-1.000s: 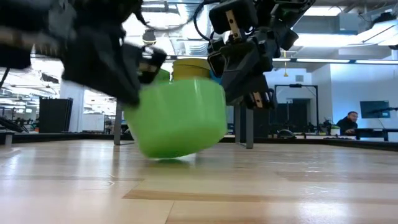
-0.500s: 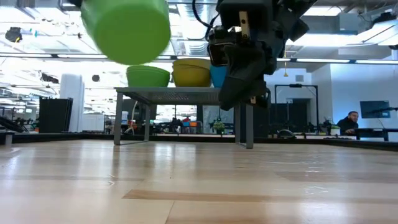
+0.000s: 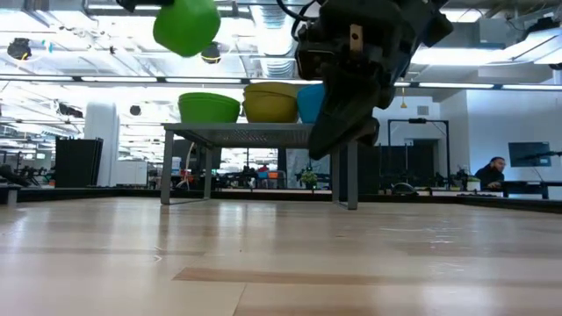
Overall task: Pick & Place Mini bowls
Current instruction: Stack the green bowl on top of the other green bowls on the shelf, then stack the blue bowl on top of the other blue bowls on the shelf
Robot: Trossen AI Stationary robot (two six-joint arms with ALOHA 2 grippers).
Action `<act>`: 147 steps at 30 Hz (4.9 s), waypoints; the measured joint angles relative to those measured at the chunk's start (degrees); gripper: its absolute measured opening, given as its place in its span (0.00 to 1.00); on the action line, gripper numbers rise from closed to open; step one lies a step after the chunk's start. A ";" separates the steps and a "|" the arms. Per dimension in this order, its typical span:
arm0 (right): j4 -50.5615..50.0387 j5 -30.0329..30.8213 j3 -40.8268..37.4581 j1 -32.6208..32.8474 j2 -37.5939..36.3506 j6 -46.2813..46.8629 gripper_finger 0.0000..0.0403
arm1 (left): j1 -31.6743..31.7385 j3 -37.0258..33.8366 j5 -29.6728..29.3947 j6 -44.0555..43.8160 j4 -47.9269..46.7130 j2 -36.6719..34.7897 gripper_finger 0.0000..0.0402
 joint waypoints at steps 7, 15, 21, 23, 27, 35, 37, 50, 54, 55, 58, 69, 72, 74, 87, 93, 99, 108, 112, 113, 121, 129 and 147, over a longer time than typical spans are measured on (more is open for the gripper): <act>0.01 0.23 -0.02 -1.36 0.00 -2.82 0.13 | 14.60 0.02 6.06 3.71 1.04 3.54 0.02; -0.12 0.14 -0.04 -2.68 0.00 -2.82 0.13 | 18.26 8.34 6.59 7.06 -3.62 10.82 0.02; -0.10 0.05 -0.04 -3.43 0.00 -2.82 0.13 | 19.47 13.03 10.91 3.55 -11.07 15.83 0.02; -0.10 0.07 -0.04 -3.43 0.00 -2.82 0.13 | 20.14 13.00 10.90 4.63 -11.11 16.68 0.02; -0.09 0.05 -0.04 -3.43 0.00 -2.82 0.13 | 22.15 13.00 11.47 4.64 -11.01 17.86 0.02; -0.08 0.14 -0.04 -2.97 0.00 -2.82 0.13 | 25.48 13.03 11.60 4.64 -12.02 18.36 0.02; -0.08 0.10 -0.04 -2.75 0.00 -2.82 0.13 | 25.85 13.04 11.64 4.45 -13.52 18.36 0.02; 0.14 0.06 -0.04 -1.31 0.00 -2.82 0.13 | 25.65 12.41 12.44 4.23 -13.01 20.05 0.02; 0.34 0.08 -0.07 -1.38 0.00 -2.82 0.13 | 25.67 11.69 11.86 5.72 -13.12 22.04 0.02; 0.34 0.10 -0.07 -1.38 0.00 -2.82 0.13 | 25.68 11.69 11.78 5.79 -12.69 22.13 0.02; 0.34 0.09 -0.07 -1.38 0.00 -2.82 0.13 | 26.33 11.69 11.82 5.93 -12.68 22.56 0.02; 0.31 0.08 -0.07 -1.42 0.00 -2.82 0.13 | 29.13 11.69 13.92 5.76 -12.78 23.24 0.04; 0.33 0.10 -0.07 -1.42 0.00 -2.82 0.13 | 29.12 11.69 13.94 5.80 -12.77 23.90 0.08; 0.29 0.10 -0.07 -1.42 0.00 -2.82 0.13 | 29.10 11.69 13.97 5.87 -12.96 24.39 0.11; 0.29 0.07 -0.07 -1.42 0.00 -2.82 0.13 | 28.70 11.69 13.91 5.90 -11.17 24.10 0.26; 0.35 1.68 -0.07 -1.53 0.00 -0.81 0.13 | 25.91 11.69 13.93 5.74 -10.31 22.46 0.27; 0.32 3.25 -0.07 -2.45 0.00 -0.33 0.13 | 21.90 11.69 13.94 2.41 -10.37 21.73 0.27; 6.09 3.07 -0.07 -2.40 0.00 -7.16 0.12 | 13.45 11.69 19.52 -0.54 -10.46 21.64 0.27; 9.07 2.33 -0.07 -2.43 0.00 -5.49 0.11 | 8.86 11.69 19.63 -5.34 -10.78 21.64 0.27; 9.08 1.87 -0.07 -2.40 0.00 -5.37 0.11 | 7.67 11.64 19.63 -6.28 -10.92 21.64 0.27; 6.71 -2.11 -0.07 -0.99 0.00 -6.23 0.16 | -1.83 3.44 19.56 -17.74 -6.80 21.62 0.27; 5.78 -2.13 -0.07 0.50 0.00 -4.37 0.26 | -7.13 -4.92 16.92 -20.30 9.18 21.64 0.27; -8.84 -10.54 0.86 7.38 -0.28 5.31 0.44 | -7.35 -11.44 15.15 -21.13 19.49 21.67 0.27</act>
